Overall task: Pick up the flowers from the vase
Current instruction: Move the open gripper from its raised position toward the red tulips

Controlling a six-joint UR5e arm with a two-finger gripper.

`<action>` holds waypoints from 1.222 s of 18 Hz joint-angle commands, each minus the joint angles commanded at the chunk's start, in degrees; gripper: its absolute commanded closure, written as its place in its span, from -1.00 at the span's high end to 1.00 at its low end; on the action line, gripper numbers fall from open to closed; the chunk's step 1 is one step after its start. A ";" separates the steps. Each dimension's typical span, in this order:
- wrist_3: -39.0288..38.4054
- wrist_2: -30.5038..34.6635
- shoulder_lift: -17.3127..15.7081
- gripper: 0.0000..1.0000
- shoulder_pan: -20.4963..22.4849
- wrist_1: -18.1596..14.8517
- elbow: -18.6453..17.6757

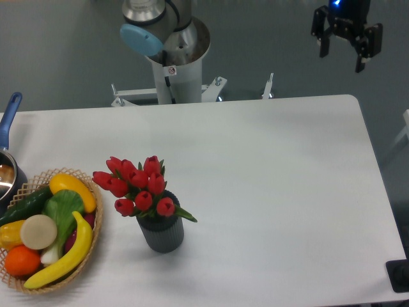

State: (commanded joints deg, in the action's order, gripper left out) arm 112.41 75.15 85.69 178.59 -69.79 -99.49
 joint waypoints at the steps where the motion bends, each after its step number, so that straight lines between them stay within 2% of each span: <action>1: 0.00 -0.01 0.00 1.00 -0.09 0.09 -0.44; 7: -0.35 0.00 -0.26 1.00 -0.26 0.00 -0.88; 12: -15.44 -8.26 -0.35 1.00 -0.44 0.44 -2.99; 15: -17.31 -8.62 -0.44 1.00 -0.61 1.23 -3.51; 18: -21.34 -8.79 -0.44 1.00 -3.15 1.67 -5.88; 22: -29.86 -9.23 -0.09 1.00 -7.98 4.92 -7.64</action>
State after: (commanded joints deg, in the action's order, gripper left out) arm 82.55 65.92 85.60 170.61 -64.87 -107.13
